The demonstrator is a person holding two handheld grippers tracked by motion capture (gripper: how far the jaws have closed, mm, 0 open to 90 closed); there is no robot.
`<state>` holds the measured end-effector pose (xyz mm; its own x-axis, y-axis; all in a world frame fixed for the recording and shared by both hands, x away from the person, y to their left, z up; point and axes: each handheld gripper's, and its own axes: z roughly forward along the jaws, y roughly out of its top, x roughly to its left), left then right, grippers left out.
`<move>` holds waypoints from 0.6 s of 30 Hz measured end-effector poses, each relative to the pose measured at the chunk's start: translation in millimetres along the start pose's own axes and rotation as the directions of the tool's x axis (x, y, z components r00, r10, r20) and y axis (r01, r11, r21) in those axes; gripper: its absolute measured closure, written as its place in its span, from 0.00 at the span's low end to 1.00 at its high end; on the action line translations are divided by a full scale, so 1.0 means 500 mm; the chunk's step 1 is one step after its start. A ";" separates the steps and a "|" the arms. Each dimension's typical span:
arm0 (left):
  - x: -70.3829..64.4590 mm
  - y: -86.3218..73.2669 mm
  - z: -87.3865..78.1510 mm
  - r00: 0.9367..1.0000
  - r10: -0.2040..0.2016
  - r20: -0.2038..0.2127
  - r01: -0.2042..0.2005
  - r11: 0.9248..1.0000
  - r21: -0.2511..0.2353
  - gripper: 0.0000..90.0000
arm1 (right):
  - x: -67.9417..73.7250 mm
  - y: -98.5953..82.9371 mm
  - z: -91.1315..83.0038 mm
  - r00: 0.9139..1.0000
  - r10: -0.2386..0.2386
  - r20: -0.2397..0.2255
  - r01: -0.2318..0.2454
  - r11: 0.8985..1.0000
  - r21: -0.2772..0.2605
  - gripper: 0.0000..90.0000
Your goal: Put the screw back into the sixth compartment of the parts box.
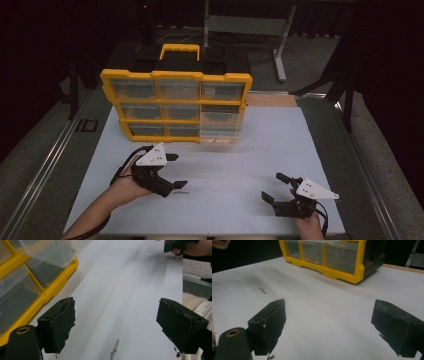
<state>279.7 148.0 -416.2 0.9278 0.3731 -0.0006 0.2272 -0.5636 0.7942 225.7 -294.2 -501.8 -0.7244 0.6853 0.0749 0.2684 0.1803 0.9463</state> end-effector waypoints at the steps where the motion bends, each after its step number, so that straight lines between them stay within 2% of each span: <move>1: 0.001 -0.006 0.002 1.000 -0.005 0.008 0.005 1.000 0.002 0.17 | 0.000 0.000 0.000 1.000 0.000 0.000 0.000 1.000 -0.001 0.14; 5: 0.003 -0.026 0.010 1.000 -0.016 0.023 0.016 1.000 0.015 0.19 | 0.000 0.000 0.000 1.000 0.000 0.001 0.000 1.000 0.004 0.14; 10: 0.008 -0.051 0.021 0.999 -0.028 0.043 0.026 0.999 0.041 0.28 | 0.001 -0.001 0.001 1.000 -0.002 0.000 0.002 1.000 0.007 0.14; 14: 0.012 -0.075 0.036 0.997 -0.038 0.063 0.033 0.996 0.080 0.35 | 0.000 -0.001 0.001 1.000 0.001 0.001 -0.001 1.000 0.005 0.14; 18: 0.018 -0.096 0.052 0.997 -0.052 0.062 0.043 0.990 0.133 0.46 | 0.000 0.000 0.001 1.000 0.001 -0.002 -0.001 1.000 0.003 0.14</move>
<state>284.8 159.2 -470.1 0.9312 0.3557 -0.0792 0.3044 -0.6400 0.7054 225.9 -293.7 -501.8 -0.7252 0.6843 0.0765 0.2708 0.1813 0.9454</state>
